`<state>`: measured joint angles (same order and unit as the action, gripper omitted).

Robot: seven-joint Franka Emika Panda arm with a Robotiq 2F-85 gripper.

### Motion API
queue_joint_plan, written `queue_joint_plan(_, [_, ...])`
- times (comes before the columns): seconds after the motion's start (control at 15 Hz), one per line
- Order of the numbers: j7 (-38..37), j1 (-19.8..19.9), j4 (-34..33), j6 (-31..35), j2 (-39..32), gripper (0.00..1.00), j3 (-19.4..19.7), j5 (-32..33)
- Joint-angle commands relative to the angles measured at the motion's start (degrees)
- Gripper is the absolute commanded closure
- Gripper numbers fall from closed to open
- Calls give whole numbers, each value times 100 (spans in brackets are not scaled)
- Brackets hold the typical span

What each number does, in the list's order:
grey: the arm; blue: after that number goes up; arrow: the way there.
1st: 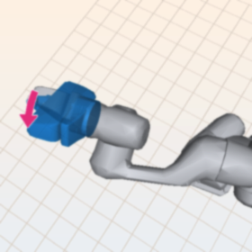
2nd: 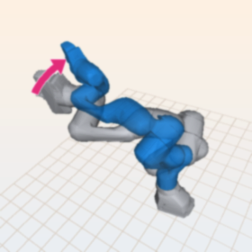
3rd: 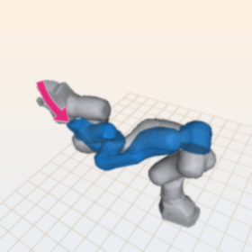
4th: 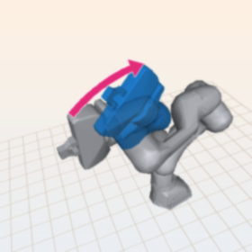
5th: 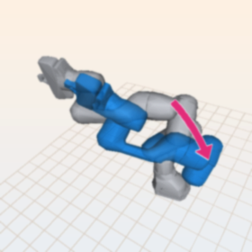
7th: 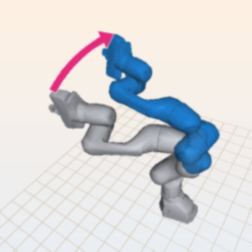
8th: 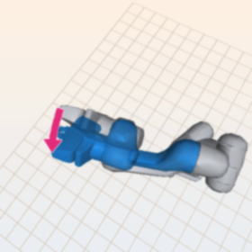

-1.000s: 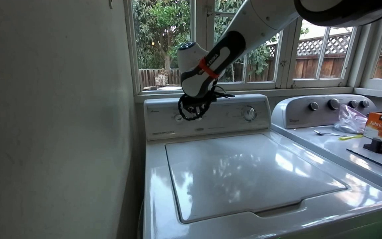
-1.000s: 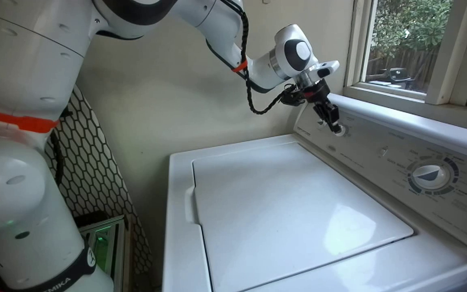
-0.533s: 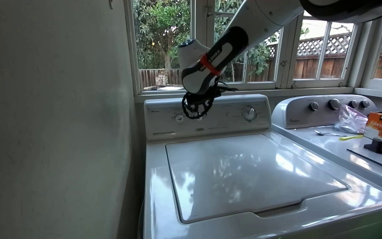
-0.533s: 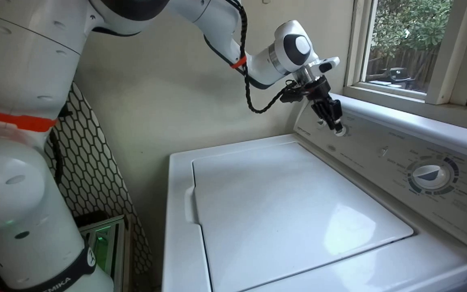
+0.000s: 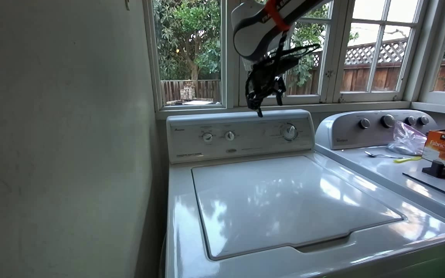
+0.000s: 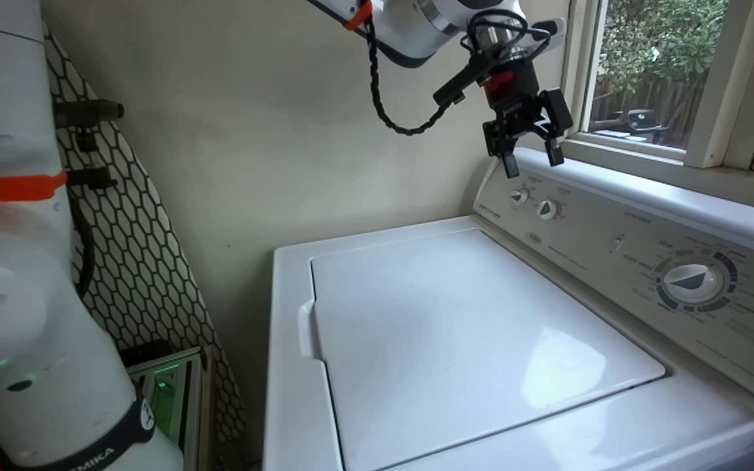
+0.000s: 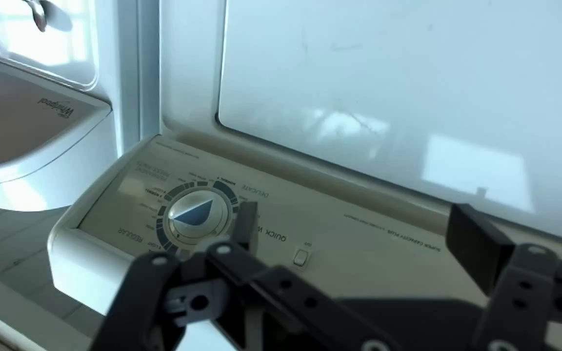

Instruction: Turn the second left switch to the left

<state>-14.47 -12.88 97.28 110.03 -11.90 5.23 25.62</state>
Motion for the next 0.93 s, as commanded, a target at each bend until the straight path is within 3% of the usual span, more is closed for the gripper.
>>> queue_joint_plan(0.0, [1063,410,464,-233,589,0,-443,-707])
queue_joint_plan(0.2, [1530,605,591,-418,810,0,-636,-1700])
queue_joint_plan(0.47, [1573,766,680,-623,887,0,-719,-2993])
queue_joint_plan(0.53, [1468,710,482,-535,730,0,-738,-2469])
queue_joint_plan(0.87, [1470,769,522,-540,747,0,-745,-2838])
